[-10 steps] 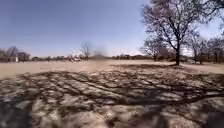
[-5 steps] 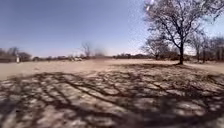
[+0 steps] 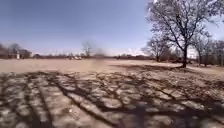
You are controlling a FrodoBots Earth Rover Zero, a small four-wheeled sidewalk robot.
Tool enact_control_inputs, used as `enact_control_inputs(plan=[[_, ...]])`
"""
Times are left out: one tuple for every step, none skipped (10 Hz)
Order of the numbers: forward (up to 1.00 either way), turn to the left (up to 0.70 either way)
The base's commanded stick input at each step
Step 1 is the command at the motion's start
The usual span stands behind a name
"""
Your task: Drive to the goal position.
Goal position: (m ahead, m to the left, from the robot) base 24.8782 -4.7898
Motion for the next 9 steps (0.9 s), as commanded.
enact_control_inputs(plan=[[1.0, 0.0], [1.0, 0.0], [1.0, 0.0], [1.0, 0.0], [1.0, 0.0], [1.0, 0.0], [1.0, 0.0], [1.0, 0.0], [1.0, 0.0]])
